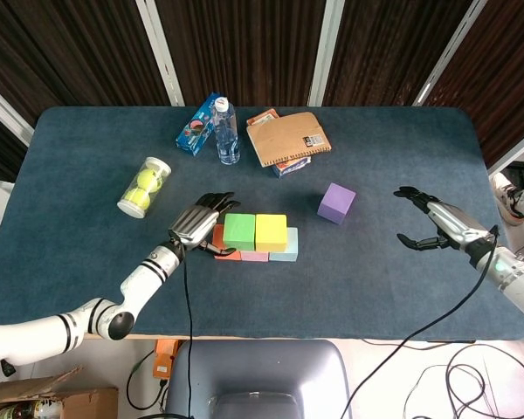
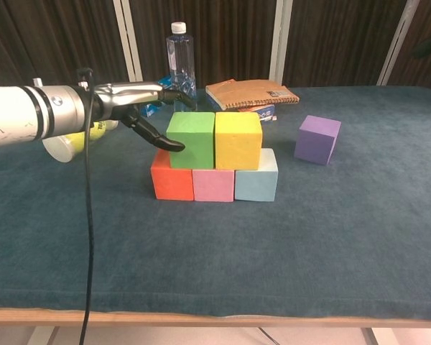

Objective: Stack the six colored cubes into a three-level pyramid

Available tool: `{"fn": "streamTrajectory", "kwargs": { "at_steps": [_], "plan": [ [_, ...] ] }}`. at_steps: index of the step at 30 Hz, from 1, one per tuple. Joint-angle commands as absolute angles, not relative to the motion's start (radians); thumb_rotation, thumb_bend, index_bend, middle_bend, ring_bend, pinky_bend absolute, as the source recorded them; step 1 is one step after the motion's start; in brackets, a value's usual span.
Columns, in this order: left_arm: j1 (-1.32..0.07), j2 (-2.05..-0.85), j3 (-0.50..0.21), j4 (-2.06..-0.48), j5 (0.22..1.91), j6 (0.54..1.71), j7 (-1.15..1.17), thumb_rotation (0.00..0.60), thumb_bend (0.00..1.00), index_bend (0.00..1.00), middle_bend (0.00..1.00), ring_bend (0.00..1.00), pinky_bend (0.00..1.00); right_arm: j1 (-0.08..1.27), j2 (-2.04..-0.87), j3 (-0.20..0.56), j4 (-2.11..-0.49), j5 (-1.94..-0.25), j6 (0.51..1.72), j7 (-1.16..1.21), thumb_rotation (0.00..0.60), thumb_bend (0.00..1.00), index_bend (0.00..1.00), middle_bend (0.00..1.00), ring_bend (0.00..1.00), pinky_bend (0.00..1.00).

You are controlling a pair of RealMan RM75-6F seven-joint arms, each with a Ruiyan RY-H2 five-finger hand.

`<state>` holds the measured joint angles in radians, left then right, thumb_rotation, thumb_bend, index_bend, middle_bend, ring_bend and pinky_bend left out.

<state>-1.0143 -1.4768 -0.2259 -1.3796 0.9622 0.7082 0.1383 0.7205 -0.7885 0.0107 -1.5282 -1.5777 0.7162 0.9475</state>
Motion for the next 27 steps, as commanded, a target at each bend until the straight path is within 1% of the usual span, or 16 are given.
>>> {"fn": "streamTrajectory", "kwargs": {
  "at_steps": [1,6,9,11,14,16,19,20,21,23,25,26,27],
  "plan": [
    [-0.993,-1.41,-0.202,-1.463,0.966,0.74,0.186,0.406,0.14,0.1,0.0,0.0,0.07,0.718,-0.788,0.011,-1.526,-1.575,0.719,0.946,0.422,0.31,0.09,0.0,0.0,0.0],
    [-0.918,-1.224,-0.162,-1.686,1.004,0.858,0.269,0.405,0.1,0.07,0.0,0.0,0.07,0.715,-0.788,0.013,-1.525,-1.569,0.72,0.931,0.423,0.31,0.08,0.0,0.0,0.0],
    [-0.839,-1.083,-0.109,-1.824,1.073,0.95,0.314,0.405,0.09,0.06,0.0,0.0,0.07,0.713,-0.8,0.03,-1.522,-1.535,0.725,0.879,0.43,0.31,0.08,0.0,0.0,0.0],
    [-0.766,-0.994,-0.058,-1.894,1.137,1.023,0.335,0.411,0.08,0.05,0.0,0.0,0.07,0.716,-0.822,0.051,-1.513,-1.478,0.715,0.81,0.442,0.31,0.08,0.0,0.0,0.0],
    [-0.653,-0.909,0.012,-1.928,1.234,1.126,0.309,0.419,0.08,0.05,0.0,0.0,0.07,0.736,-0.854,0.075,-1.509,-1.395,0.668,0.723,0.473,0.3,0.08,0.0,0.0,0.0],
    [-0.588,-0.884,0.047,-1.911,1.29,1.182,0.261,0.43,0.08,0.04,0.0,0.0,0.07,0.751,-0.878,0.089,-1.493,-1.345,0.645,0.657,0.488,0.3,0.09,0.0,0.0,0.0],
    [-0.5,-0.872,0.092,-1.845,1.368,1.245,0.154,0.456,0.08,0.04,0.0,0.0,0.07,0.776,-0.907,0.098,-1.5,-1.28,0.593,0.576,0.503,0.3,0.19,0.0,0.0,0.0],
    [-0.474,-0.873,0.103,-1.815,1.391,1.263,0.115,0.464,0.08,0.04,0.0,0.0,0.07,0.786,-0.912,0.097,-1.517,-1.272,0.57,0.559,0.505,0.3,0.2,0.0,0.0,0.0],
    [-0.457,-0.875,0.11,-1.792,1.405,1.274,0.089,0.467,0.08,0.04,0.0,0.0,0.07,0.792,-0.914,0.095,-1.532,-1.273,0.553,0.55,0.507,0.32,0.21,0.0,0.0,0.0],
    [-0.423,-0.879,0.119,-1.746,1.431,1.298,0.034,0.474,0.08,0.03,0.0,0.0,0.07,0.805,-0.915,0.089,-1.565,-1.285,0.516,0.529,0.507,0.41,0.22,0.0,0.0,0.0],
    [-0.403,-0.882,0.121,-1.717,1.449,1.314,-0.003,0.476,0.08,0.03,0.0,0.0,0.07,0.814,-0.917,0.085,-1.59,-1.294,0.497,0.508,0.485,0.54,0.22,0.0,0.0,0.0],
    [-0.391,-0.883,0.121,-1.701,1.459,1.323,-0.024,0.475,0.08,0.03,0.0,0.0,0.07,0.819,-0.917,0.084,-1.611,-1.3,0.485,0.496,0.472,0.59,0.22,0.0,0.0,0.0],
    [-0.382,-0.883,0.121,-1.69,1.465,1.33,-0.038,0.478,0.08,0.03,0.0,0.0,0.07,0.824,-0.918,0.085,-1.63,-1.306,0.48,0.488,0.467,0.62,0.23,0.0,0.0,0.0]
  ]
}}
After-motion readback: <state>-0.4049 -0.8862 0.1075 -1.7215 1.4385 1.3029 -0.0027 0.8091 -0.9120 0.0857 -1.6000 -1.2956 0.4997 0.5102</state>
